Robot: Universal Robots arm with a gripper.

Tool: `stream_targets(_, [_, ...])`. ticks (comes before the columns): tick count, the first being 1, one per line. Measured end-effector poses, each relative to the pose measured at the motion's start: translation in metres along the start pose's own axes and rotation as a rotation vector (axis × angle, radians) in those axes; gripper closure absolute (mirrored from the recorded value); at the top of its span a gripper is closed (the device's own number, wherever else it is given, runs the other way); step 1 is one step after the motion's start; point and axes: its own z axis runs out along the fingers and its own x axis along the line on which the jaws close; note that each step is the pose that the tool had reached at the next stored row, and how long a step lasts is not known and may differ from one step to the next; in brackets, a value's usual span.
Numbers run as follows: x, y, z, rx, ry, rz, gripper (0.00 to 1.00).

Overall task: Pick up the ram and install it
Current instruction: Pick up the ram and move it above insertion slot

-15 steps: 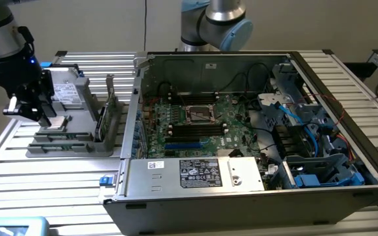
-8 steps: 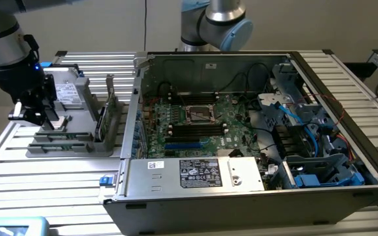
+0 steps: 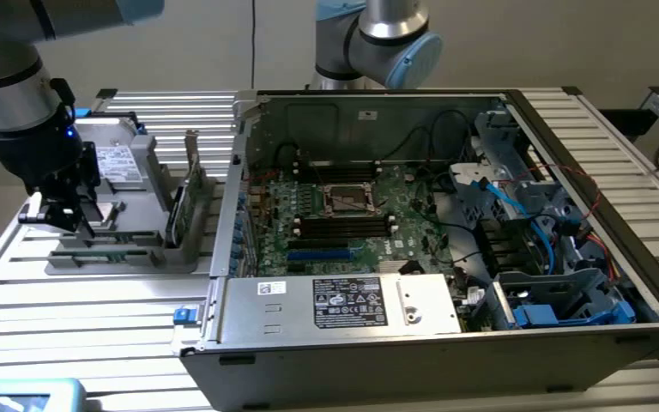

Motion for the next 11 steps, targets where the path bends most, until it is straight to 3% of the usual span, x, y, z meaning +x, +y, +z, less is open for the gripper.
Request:
stream_targets(8, [0.001, -0.0019, 0.0143, -0.0003, 0.0003, -0.005, 0.64])
stream_targets(11, [0.001, -0.0022, 0.0187, 0.0060, 0.0002, -0.005, 0.64])
